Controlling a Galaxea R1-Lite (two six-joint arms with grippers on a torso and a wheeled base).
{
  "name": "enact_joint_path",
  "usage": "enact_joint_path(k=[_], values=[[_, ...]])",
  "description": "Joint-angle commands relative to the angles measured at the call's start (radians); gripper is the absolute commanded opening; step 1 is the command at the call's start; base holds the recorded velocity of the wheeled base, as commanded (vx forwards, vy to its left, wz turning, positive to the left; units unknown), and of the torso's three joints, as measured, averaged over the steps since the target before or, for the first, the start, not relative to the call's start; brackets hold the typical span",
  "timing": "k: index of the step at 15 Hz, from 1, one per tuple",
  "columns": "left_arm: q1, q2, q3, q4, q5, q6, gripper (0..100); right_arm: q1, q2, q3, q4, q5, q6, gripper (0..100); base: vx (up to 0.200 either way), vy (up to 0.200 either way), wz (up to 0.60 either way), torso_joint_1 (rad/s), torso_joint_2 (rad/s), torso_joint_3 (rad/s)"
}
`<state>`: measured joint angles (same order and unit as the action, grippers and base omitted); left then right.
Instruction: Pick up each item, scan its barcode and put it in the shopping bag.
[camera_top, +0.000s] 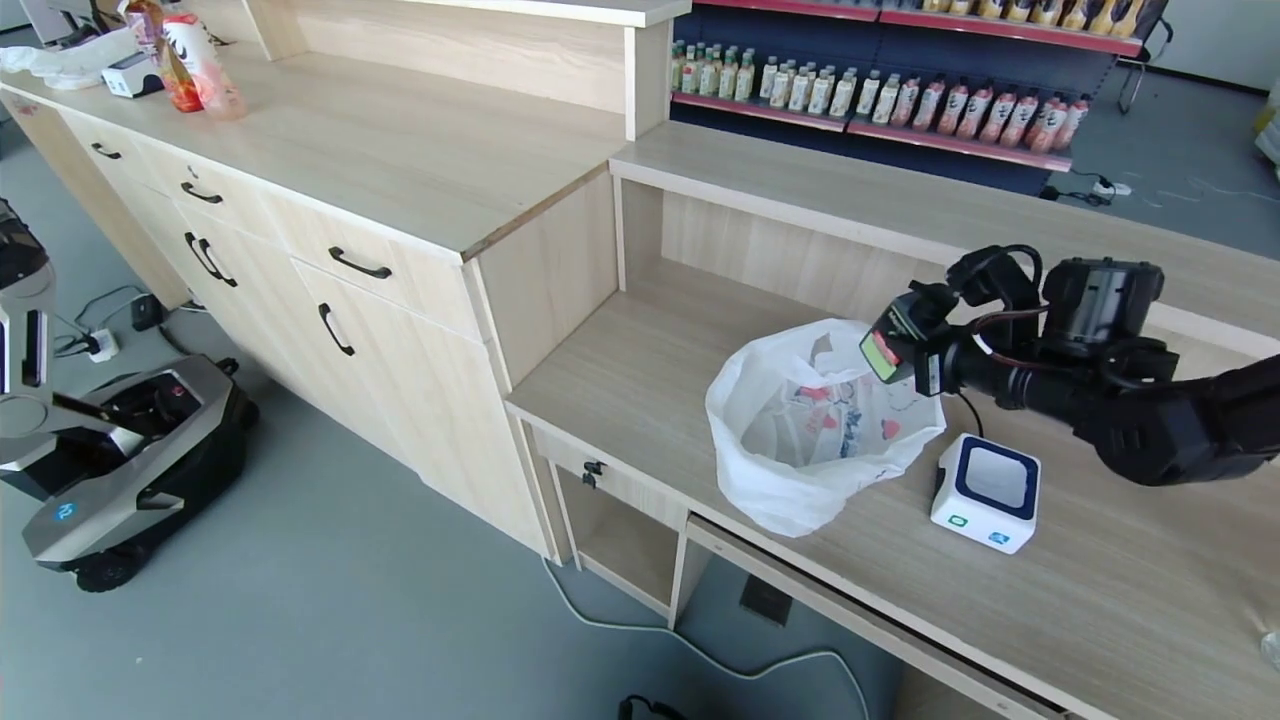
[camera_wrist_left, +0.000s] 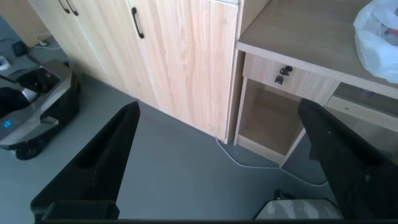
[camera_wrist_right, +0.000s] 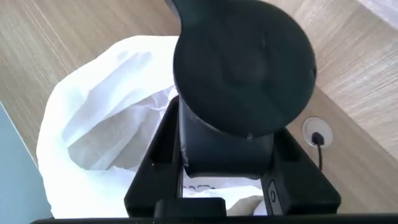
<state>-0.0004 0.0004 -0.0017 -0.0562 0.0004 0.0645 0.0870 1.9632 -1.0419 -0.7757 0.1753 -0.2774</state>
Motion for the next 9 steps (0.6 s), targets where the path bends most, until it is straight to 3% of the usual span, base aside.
enact_joint_path(k=[1,9], values=[[0.0,0.0,0.0,-0.001,0.001,0.0,100,0.025,0.123,-0.043,0.006,0.0,0.026,0,0.0,0.0,0.0,0.0,0.0,0.0],[0.0,0.0,0.0,-0.001,0.0,0.0,100,0.039,0.275,-0.15,0.021,-0.004,0.024,0,0.0,0.0,0.0,0.0,0.0,0.0]])
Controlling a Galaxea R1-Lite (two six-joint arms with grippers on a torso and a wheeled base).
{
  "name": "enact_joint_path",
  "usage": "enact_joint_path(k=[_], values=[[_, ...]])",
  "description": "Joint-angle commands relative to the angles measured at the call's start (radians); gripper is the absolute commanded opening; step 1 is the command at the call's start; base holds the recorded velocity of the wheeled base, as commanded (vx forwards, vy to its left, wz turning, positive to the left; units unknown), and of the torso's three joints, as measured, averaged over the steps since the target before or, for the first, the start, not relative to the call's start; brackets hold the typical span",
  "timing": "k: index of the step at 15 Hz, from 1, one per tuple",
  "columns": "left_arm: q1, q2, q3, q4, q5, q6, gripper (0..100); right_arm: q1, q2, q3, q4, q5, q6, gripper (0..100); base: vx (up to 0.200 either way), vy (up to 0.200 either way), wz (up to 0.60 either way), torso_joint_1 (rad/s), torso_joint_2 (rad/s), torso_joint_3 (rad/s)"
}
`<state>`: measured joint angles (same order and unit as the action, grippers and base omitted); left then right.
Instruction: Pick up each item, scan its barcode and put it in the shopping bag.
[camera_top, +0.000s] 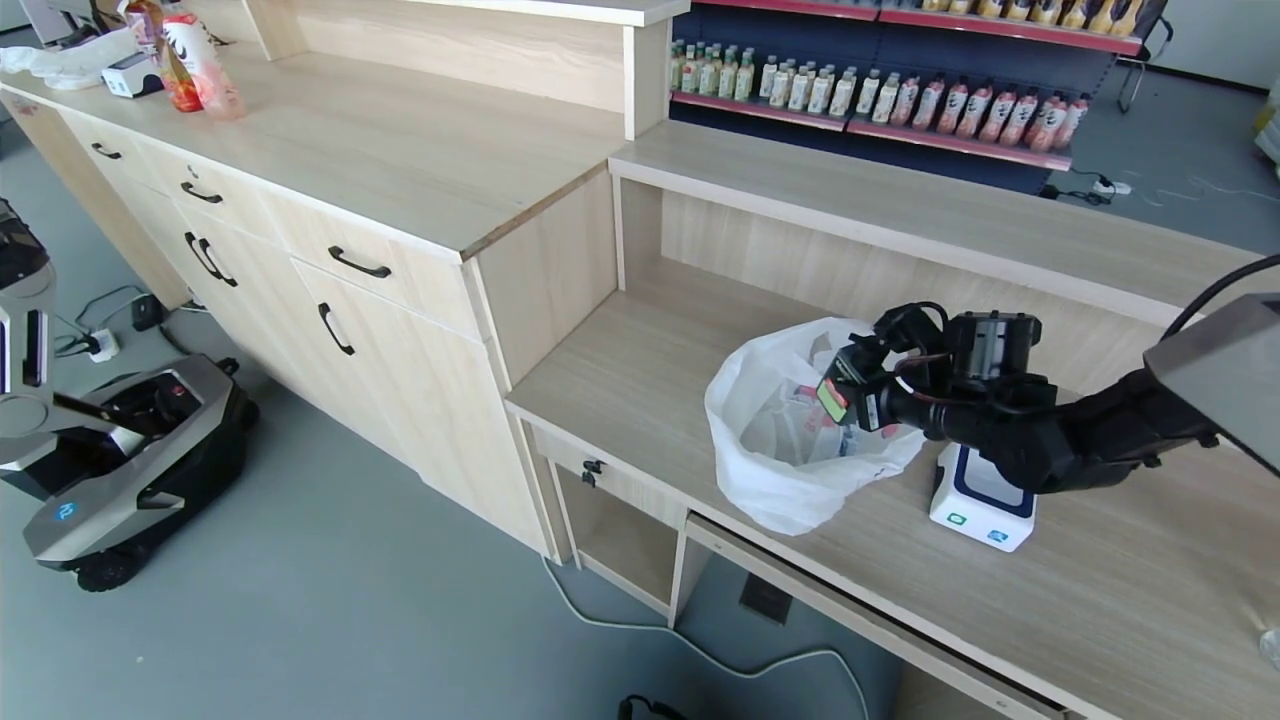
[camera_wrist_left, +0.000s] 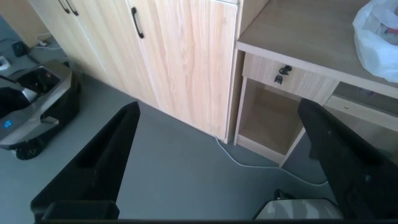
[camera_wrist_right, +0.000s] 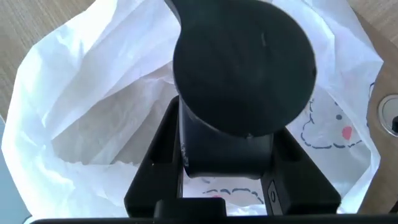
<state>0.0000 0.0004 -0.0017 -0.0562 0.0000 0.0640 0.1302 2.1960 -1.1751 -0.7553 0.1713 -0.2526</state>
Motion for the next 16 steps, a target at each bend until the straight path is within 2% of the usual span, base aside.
enact_joint_path(k=[1,6,16], values=[[0.0,0.0,0.0,-0.001,0.0,0.0,100,-0.007,0.056,-0.031,0.001,-0.001,-0.001,0,0.0,0.0,0.0,0.0,0.0,0.0],[0.0,0.0,0.0,-0.001,0.0,0.0,100,-0.041,0.122,-0.115,-0.001,-0.001,0.003,0,0.0,0.0,0.0,0.0,0.0,0.0],[0.0,0.0,0.0,-0.001,0.0,0.0,100,-0.046,0.203,-0.132,-0.047,-0.001,0.009,0,0.0,0.0,0.0,0.0,0.0,0.0]])
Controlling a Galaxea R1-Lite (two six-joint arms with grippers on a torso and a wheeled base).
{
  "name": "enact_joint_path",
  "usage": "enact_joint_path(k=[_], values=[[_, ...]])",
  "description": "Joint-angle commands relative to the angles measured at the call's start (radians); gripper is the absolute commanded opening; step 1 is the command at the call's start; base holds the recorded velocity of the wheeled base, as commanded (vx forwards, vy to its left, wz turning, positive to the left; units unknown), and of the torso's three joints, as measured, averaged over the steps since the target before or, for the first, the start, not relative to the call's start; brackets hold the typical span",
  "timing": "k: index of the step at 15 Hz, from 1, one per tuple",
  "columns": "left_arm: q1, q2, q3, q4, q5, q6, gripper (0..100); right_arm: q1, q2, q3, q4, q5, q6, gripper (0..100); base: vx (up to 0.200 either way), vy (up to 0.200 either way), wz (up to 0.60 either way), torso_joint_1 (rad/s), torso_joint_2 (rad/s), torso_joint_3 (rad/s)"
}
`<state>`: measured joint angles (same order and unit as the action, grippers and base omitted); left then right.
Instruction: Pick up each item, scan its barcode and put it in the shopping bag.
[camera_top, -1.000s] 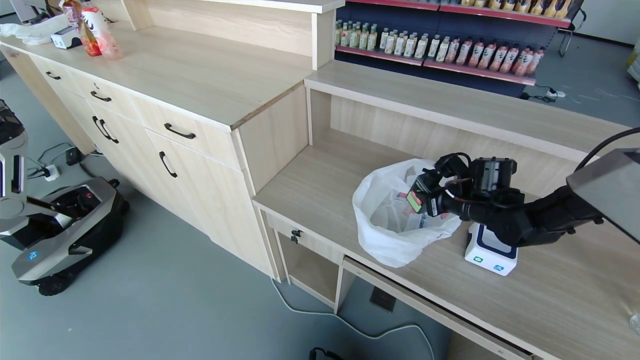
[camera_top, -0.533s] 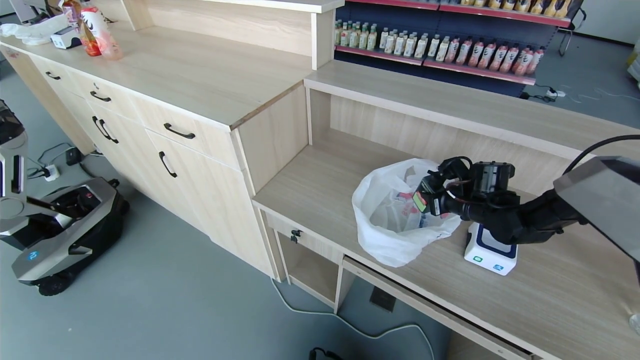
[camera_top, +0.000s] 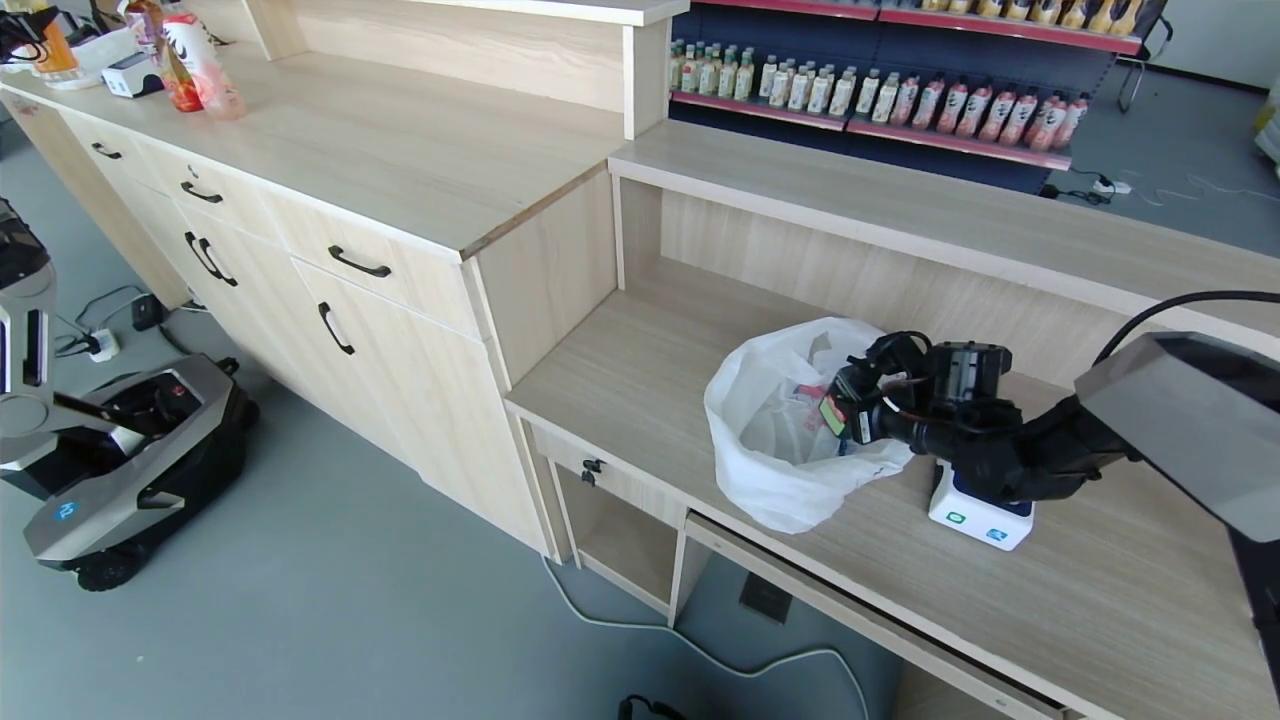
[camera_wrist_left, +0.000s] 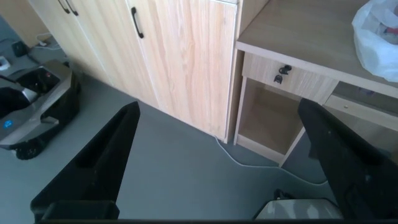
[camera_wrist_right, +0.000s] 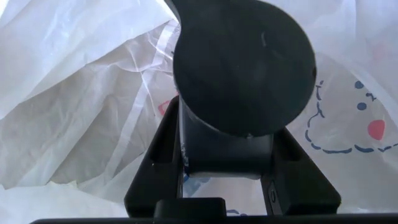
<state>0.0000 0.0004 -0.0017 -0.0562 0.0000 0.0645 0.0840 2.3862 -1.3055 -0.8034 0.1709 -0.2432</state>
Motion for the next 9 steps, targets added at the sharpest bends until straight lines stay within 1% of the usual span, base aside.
enact_joint_path(k=[1,4,5,7,9], values=[[0.0,0.0,0.0,-0.001,0.0,0.0,100,0.002,0.016,0.0,0.001,0.001,-0.001,0,0.0,0.0,0.0,0.0,0.0,0.0],[0.0,0.0,0.0,-0.001,0.002,0.0,100,0.005,0.018,-0.001,0.001,-0.001,0.001,0,0.0,0.0,0.0,0.0,0.0,0.0],[0.0,0.0,0.0,-0.001,0.0,0.0,100,0.005,0.013,0.0,0.001,-0.001,0.002,100,0.0,0.0,0.0,0.0,0.0,0.0],[0.0,0.0,0.0,-0.001,0.0,0.0,100,0.005,-0.016,0.002,0.001,-0.001,0.005,100,0.0,0.0,0.0,0.0,0.0,0.0],[0.0,0.0,0.0,-0.001,0.002,0.0,100,0.017,-0.142,0.051,-0.011,0.002,0.005,100,0.0,0.0,0.0,0.0,0.0,0.0]])
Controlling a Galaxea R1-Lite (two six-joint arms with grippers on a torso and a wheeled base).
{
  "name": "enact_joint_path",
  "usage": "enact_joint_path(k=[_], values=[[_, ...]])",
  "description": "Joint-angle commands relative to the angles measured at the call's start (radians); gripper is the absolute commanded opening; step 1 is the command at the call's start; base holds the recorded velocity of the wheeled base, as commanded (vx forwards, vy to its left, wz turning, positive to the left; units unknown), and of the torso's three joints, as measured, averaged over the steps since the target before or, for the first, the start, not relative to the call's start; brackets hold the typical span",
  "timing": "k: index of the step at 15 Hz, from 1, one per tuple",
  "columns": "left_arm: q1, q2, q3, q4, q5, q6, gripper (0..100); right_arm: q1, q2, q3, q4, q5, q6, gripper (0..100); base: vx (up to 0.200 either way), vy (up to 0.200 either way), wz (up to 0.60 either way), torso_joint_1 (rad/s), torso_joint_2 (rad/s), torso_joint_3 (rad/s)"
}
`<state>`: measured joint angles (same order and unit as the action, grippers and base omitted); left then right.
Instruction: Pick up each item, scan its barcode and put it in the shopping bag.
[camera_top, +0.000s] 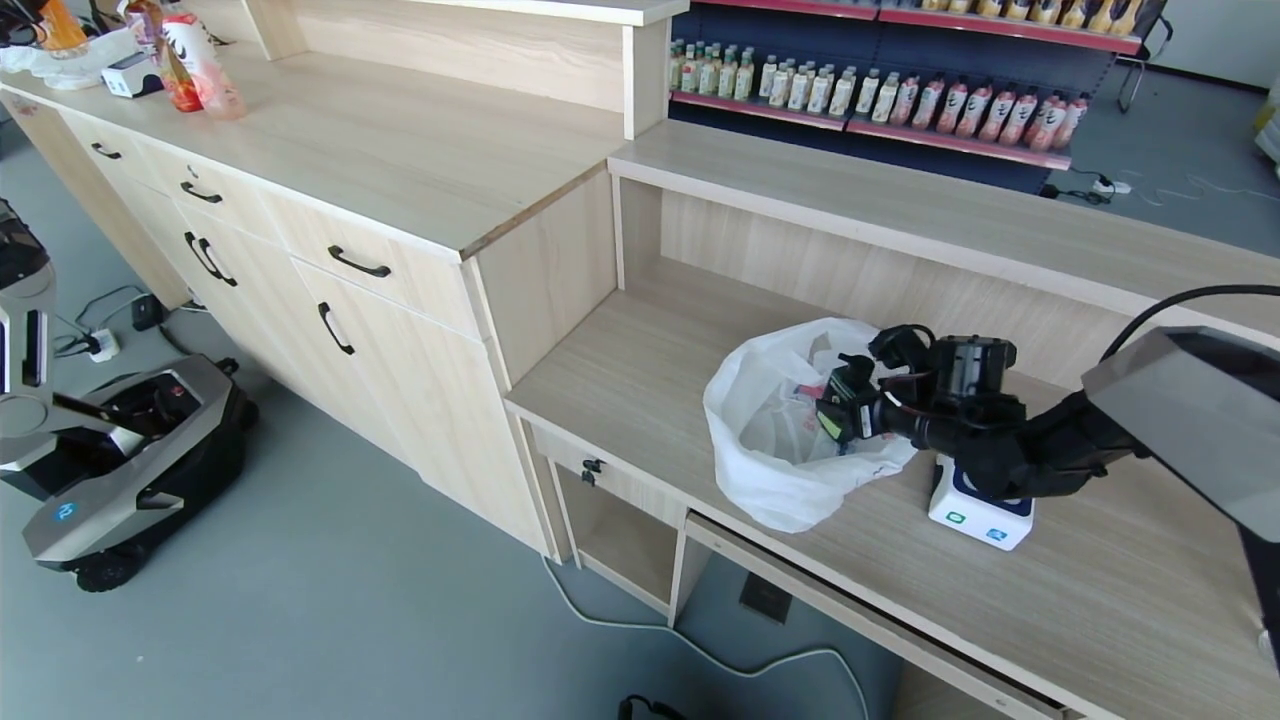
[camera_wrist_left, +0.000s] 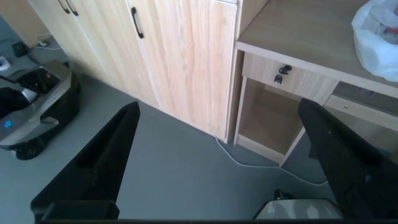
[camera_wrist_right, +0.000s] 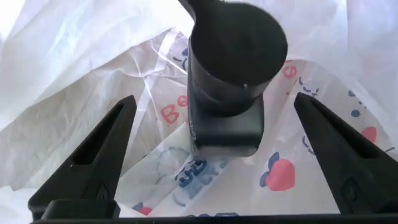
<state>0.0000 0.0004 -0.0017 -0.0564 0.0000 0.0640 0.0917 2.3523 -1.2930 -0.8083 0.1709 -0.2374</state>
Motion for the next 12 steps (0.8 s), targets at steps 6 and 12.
enact_joint_path(k=[6,12], values=[[0.0,0.0,0.0,0.0,0.0,0.0,100,-0.13,-0.719,0.534,0.003,0.002,-0.011,100,0.0,0.0,0.0,0.0,0.0,0.0],[0.0,0.0,0.0,0.0,0.0,0.0,100,-0.507,-1.222,0.676,0.531,-0.047,-0.217,100,0.0,0.0,-0.4,-0.002,0.0,0.003]])
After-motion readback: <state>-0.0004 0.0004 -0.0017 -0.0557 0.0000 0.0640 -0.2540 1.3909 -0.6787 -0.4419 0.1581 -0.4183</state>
